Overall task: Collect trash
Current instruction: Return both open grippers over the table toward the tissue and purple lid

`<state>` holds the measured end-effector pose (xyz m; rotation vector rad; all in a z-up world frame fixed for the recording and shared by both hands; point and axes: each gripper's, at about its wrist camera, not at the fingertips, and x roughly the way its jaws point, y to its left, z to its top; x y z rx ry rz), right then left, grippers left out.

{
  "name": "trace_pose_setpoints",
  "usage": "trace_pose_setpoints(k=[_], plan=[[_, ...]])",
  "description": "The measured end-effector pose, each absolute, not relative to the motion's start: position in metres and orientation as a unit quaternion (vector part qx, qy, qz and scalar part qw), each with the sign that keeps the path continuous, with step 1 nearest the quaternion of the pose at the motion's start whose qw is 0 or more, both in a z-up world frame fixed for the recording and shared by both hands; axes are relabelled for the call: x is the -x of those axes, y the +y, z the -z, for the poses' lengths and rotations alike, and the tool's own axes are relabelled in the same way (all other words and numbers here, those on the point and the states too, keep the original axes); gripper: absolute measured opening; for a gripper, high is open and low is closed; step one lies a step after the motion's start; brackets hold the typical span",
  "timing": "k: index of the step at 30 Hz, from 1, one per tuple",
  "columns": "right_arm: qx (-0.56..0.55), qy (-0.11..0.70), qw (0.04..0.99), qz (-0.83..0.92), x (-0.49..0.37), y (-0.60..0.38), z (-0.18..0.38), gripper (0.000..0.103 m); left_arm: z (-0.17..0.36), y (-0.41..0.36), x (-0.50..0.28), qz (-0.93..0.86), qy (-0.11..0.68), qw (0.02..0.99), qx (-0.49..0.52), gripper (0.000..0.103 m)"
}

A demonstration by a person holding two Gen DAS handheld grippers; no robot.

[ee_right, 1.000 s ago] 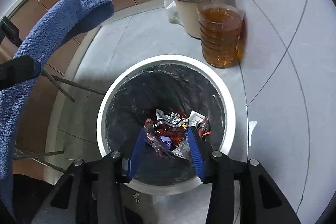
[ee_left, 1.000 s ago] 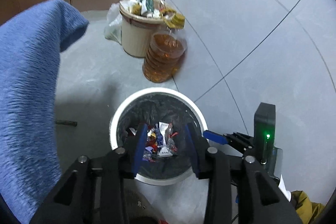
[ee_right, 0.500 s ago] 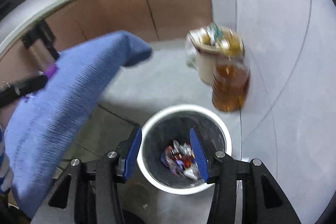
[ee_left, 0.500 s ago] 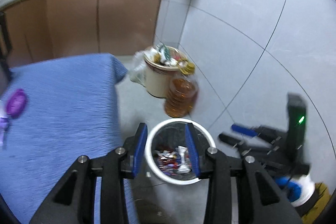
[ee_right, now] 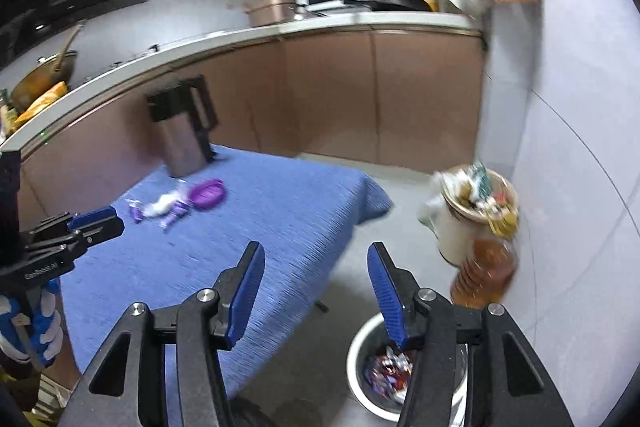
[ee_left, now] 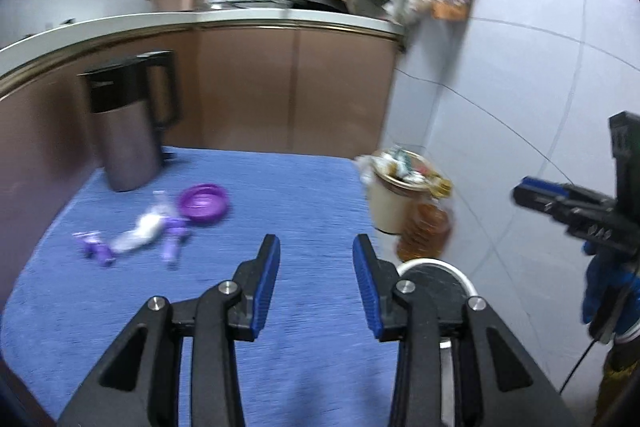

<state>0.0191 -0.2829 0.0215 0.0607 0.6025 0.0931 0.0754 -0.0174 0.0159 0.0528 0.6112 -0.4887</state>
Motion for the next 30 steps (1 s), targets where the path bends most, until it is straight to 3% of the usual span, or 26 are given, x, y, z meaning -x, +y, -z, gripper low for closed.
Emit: trace_pose_setpoints(k=[2, 14, 25, 30], plan=[[-0.022, 0.293, 0.954, -0.06, -0.027, -0.267, -0.03, 0.054, -0.017, 0.006, -0.079, 0.215, 0.292, 0.932, -0.019, 0.045], [0.006, 0.325, 0.935, -0.14, -0.112, -0.19, -0.031, 0.054, 0.016, 0.114, -0.143, 0.142, 0.328, 0.933, -0.03, 0.045], [-0.02, 0.407, 0.893, -0.189, -0.245, -0.144, 0.035, 0.054, 0.072, 0.112, -0.243, 0.152, 0.4, 0.902, -0.054, 0.045], [-0.03, 0.439, 0.877, -0.195, -0.3, -0.126, 0.07, 0.046, 0.093, 0.108, -0.28, 0.152, 0.421, 0.892, -0.065, 0.045]])
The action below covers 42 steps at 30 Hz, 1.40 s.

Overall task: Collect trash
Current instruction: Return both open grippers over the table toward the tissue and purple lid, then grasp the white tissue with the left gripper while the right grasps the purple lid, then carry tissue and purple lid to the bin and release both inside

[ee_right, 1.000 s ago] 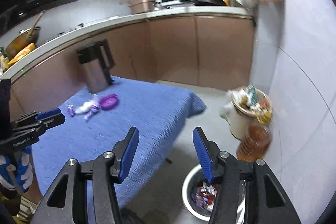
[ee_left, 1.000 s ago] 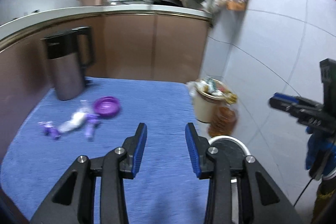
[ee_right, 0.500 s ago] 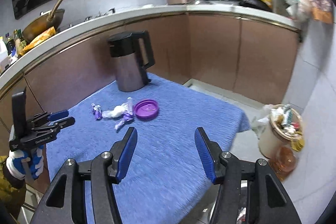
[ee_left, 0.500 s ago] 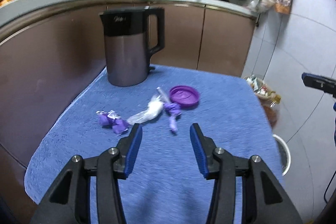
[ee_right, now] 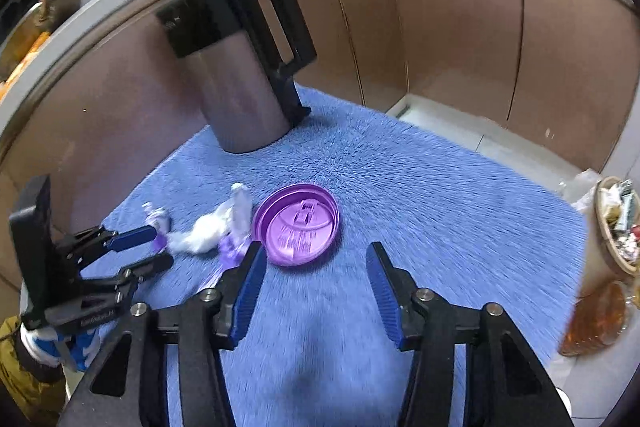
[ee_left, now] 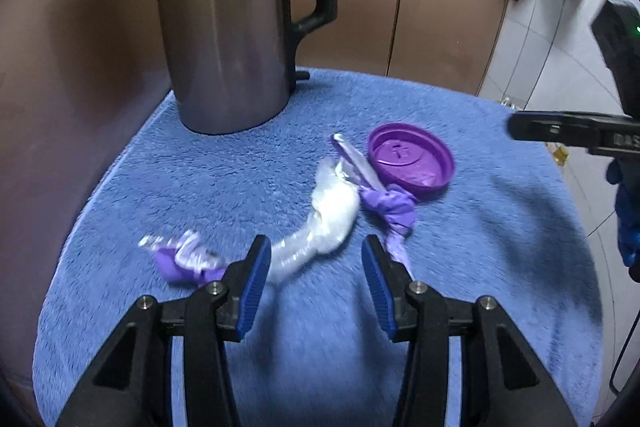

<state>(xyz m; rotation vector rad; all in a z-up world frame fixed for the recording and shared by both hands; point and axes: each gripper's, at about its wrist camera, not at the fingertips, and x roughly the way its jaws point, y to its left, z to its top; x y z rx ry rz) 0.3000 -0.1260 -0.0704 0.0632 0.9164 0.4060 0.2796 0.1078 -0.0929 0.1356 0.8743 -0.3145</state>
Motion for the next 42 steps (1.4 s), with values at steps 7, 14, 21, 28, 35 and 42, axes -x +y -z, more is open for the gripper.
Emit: trace_pose_setpoints(k=[7, 14, 21, 28, 35, 42], plan=[[-0.026, 0.483, 0.855, -0.185, -0.348, -0.107, 0.118, 0.036, 0.11, 0.097, -0.302, 0.156, 0.435, 0.882, -0.087, 0.045], [-0.014, 0.495, 0.849, -0.186, -0.36, -0.099, 0.14, 0.008, 0.124, 0.085, -0.307, 0.164, 0.445, 0.874, -0.101, 0.026], [-0.019, 0.47, 0.864, -0.18, -0.347, -0.103, 0.125, 0.005, 0.106, 0.089, -0.296, 0.152, 0.427, 0.888, -0.081, 0.024], [-0.016, 0.429, 0.886, -0.173, -0.308, -0.119, 0.074, 0.005, 0.059, 0.101, -0.259, 0.138, 0.39, 0.908, -0.07, 0.024], [-0.011, 0.369, 0.914, -0.169, -0.244, -0.14, 0.004, 0.005, 0.0, 0.104, -0.204, 0.125, 0.346, 0.928, -0.066, 0.024], [-0.015, 0.312, 0.938, -0.15, -0.169, -0.184, -0.052, 0.005, -0.048, 0.083, -0.148, 0.134, 0.302, 0.941, -0.076, 0.024]])
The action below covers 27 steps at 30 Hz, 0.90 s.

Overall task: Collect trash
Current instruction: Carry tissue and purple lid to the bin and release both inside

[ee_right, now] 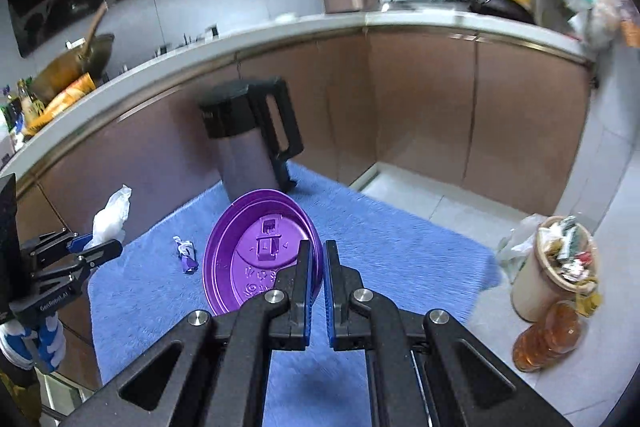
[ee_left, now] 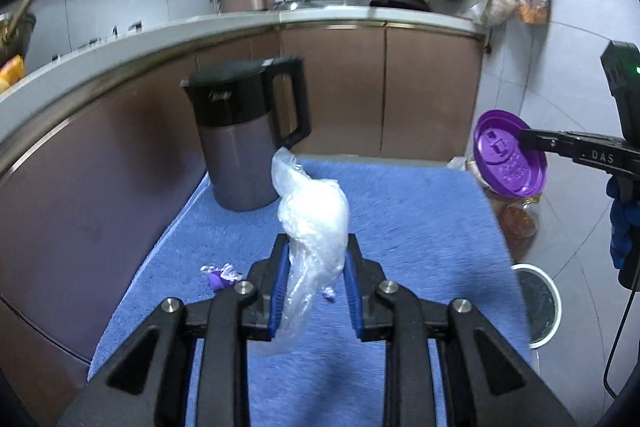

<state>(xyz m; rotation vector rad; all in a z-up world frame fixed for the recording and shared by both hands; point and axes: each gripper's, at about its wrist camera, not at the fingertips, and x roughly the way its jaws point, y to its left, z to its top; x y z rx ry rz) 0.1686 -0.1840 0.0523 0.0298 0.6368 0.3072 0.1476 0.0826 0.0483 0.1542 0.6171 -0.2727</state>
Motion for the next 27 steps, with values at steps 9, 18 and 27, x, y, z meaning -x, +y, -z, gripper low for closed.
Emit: trace_pose_setpoints(k=[9, 18, 27], plan=[[-0.016, 0.283, 0.956, -0.071, -0.085, -0.266, -0.067, 0.005, -0.065, -0.005, -0.105, 0.204, 0.288, 0.93, -0.099, 0.024], [-0.055, 0.331, 0.941, 0.04, -0.041, -0.371, -0.004, 0.005, -0.016, -0.139, -0.102, 0.3, 0.327, 0.888, -0.122, 0.024], [-0.091, 0.419, 0.894, 0.129, -0.031, -0.449, 0.108, 0.006, 0.062, -0.255, -0.103, 0.37, 0.397, 0.827, -0.149, 0.024]])
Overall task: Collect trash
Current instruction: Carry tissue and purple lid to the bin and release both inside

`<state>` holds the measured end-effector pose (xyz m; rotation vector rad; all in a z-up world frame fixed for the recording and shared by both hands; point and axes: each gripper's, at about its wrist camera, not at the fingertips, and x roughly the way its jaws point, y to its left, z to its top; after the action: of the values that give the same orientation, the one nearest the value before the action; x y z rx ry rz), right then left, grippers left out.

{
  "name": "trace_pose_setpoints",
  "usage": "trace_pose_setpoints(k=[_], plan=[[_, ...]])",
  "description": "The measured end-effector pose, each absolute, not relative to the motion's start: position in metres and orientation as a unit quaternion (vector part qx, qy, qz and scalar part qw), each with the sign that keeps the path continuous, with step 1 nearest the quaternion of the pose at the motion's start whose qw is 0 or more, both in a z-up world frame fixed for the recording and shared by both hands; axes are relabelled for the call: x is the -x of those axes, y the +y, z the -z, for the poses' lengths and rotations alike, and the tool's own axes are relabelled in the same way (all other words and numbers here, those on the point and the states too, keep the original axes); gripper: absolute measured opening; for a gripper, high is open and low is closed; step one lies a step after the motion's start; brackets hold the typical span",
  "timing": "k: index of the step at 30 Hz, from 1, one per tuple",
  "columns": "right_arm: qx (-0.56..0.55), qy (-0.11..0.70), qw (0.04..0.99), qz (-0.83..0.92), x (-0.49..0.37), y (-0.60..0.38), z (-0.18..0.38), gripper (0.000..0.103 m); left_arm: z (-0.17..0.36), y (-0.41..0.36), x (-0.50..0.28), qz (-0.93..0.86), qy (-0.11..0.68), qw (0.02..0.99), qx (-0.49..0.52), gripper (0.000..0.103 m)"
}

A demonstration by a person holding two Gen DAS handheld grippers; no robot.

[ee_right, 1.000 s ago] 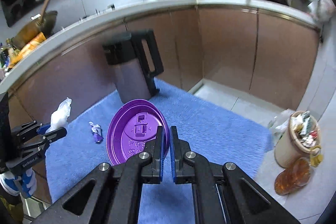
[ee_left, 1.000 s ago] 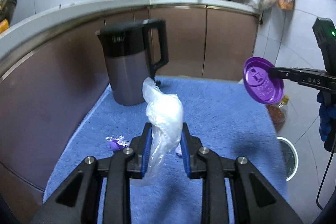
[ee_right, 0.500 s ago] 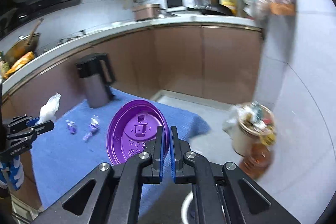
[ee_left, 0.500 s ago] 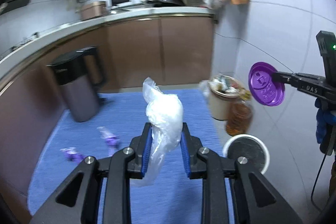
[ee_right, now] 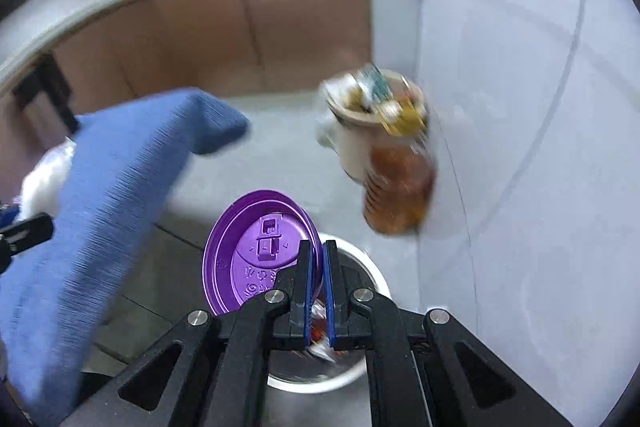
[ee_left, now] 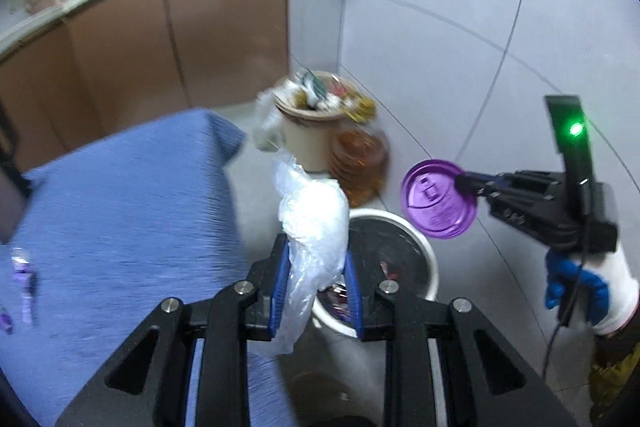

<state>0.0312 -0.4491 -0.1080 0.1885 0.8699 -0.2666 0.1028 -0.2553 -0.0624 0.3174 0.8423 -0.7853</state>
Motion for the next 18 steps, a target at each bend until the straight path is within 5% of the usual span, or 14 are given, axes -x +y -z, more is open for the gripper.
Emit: trace_pose_setpoints(k=[11, 14, 18], plan=[[-0.126, 0.487, 0.852, 0.147, -0.053, -0.481, 0.199, 0.008, 0.129, -0.313, -0.134, 0.393, 0.468, 0.782, -0.122, 0.031], [-0.13, 0.496, 0.846, 0.147, -0.056, -0.485, 0.215, 0.021, 0.135, -0.317, -0.137, 0.398, 0.475, 0.778, -0.108, 0.048], [-0.127, 0.498, 0.844, 0.151, -0.058, -0.487, 0.216, 0.026, 0.135, -0.316, -0.137, 0.399, 0.474, 0.778, -0.103, 0.049]])
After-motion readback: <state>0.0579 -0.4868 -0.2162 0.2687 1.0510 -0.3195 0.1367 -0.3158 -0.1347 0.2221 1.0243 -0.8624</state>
